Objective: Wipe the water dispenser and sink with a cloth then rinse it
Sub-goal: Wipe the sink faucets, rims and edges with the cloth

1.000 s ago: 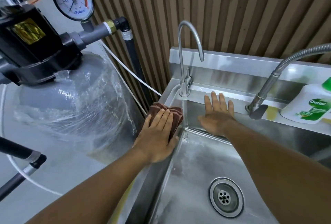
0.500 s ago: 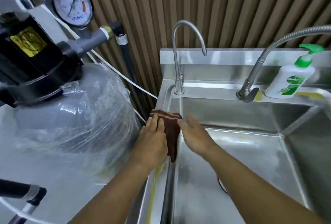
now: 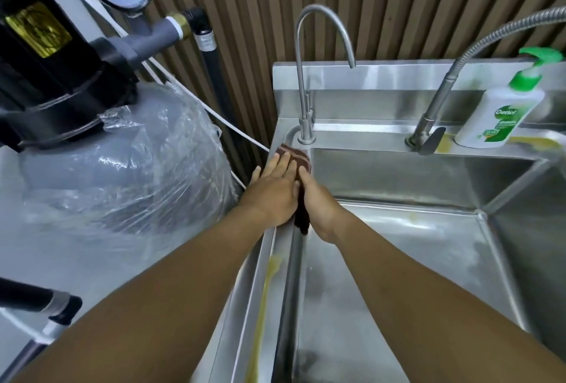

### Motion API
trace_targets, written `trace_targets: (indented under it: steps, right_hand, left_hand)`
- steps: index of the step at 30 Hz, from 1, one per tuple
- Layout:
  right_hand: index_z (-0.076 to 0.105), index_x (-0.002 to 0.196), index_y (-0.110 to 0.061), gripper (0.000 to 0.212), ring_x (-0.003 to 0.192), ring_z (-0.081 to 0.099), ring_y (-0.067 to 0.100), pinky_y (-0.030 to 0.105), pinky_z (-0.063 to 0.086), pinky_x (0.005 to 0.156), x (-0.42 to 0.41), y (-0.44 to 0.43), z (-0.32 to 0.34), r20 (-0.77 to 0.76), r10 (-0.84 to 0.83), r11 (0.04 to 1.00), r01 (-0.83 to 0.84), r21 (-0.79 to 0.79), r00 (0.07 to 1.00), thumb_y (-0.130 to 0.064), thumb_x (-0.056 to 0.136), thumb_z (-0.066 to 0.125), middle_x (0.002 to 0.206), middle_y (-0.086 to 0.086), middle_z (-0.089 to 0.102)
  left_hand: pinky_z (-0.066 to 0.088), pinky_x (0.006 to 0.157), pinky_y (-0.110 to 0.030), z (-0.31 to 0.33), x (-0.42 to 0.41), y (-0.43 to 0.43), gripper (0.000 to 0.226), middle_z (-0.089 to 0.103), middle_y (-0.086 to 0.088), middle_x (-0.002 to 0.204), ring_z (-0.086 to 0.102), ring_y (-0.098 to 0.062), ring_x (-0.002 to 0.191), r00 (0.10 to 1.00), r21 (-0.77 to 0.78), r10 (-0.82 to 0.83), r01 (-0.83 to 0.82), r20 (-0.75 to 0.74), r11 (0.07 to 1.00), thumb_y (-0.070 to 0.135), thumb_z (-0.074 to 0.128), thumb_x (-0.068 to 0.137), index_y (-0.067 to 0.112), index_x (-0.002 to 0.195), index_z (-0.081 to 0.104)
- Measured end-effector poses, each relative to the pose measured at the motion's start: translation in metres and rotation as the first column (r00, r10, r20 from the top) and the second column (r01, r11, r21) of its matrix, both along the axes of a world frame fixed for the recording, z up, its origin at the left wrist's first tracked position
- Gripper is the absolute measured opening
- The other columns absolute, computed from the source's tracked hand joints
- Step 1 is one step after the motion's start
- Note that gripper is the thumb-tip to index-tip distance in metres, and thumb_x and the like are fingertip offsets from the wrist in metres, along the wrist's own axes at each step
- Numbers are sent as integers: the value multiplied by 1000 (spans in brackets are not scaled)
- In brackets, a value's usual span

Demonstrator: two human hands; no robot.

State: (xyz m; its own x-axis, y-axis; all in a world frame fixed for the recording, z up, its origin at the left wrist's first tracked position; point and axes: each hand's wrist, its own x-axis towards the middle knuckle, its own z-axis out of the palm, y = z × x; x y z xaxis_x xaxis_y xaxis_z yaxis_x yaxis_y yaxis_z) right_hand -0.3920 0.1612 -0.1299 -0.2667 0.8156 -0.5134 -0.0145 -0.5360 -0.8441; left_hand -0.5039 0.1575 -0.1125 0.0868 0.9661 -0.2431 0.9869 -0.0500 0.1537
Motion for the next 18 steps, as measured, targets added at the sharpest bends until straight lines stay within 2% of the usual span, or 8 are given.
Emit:
trace_targets:
  steps: [4,6,8,10,12,14,16,18]
  right_hand:
    - [69,119,-31,54,109,70,25,41,55,97,5,-25,-4,33,71,997,-70,-9,997,-65,102,30,114,8,75]
    - [69,119,-32,54,101,72,20,34,58,88,8,-44,2,18,101,994,-101,-29,995,-66,102,30,109,6,76]
    - [69,115,-29,57,79,74,15,26,56,64,10,-63,9,17,134,990,-133,-49,991,-67,101,29,92,6,78]
    - [66,124,-29,60,72,74,10,20,54,58,13,-84,10,24,168,984,-167,-55,985,-69,100,28,91,3,77]
    - [63,127,-32,60,88,74,9,23,58,75,17,-106,6,39,213,976,-211,-62,976,-72,99,27,100,0,77]
    - [66,119,-37,57,97,73,9,28,54,95,21,-126,-2,54,248,965,-242,-100,967,-74,97,28,103,-4,77]
    - [64,114,-43,50,99,70,1,24,49,97,24,-142,-7,44,284,952,-276,-133,958,-74,97,29,104,-12,75]
    - [65,106,-44,48,98,69,-2,22,47,94,25,-147,-10,37,302,944,-293,-155,953,-74,97,29,102,-14,74]
  left_hand:
    - [-1,126,-43,0,-5,-31,57,-5,7,171,-12,-12,156,1000,-10,-25,25,-13,1000,39,18,110,21,163,8]
    - [-2,127,-43,4,-5,-50,58,-5,8,171,-13,-11,156,999,-28,-38,37,-26,999,40,17,110,21,163,7]
    - [-4,126,-43,9,-3,-71,58,-5,7,171,-14,-12,155,997,-49,-56,53,-54,997,40,17,110,21,163,7]
    - [-6,126,-44,14,-2,-94,58,-3,6,171,-14,-13,156,994,-64,-70,65,-83,996,40,17,109,20,163,8]
    - [-6,126,-46,17,-2,-119,59,0,5,171,-12,-14,156,991,-66,-75,68,-110,995,40,17,109,19,163,9]
    - [-7,126,-47,22,-2,-146,61,2,2,171,-11,-16,156,983,-77,-102,91,-150,993,41,10,107,18,163,8]
    - [-10,125,-46,25,-2,-169,73,2,1,171,-12,-17,156,972,-96,-136,120,-189,988,43,-8,97,16,163,7]
    - [-11,125,-46,27,-1,-179,81,2,0,171,-12,-18,156,968,-99,-145,127,-207,987,44,-15,90,16,163,5]
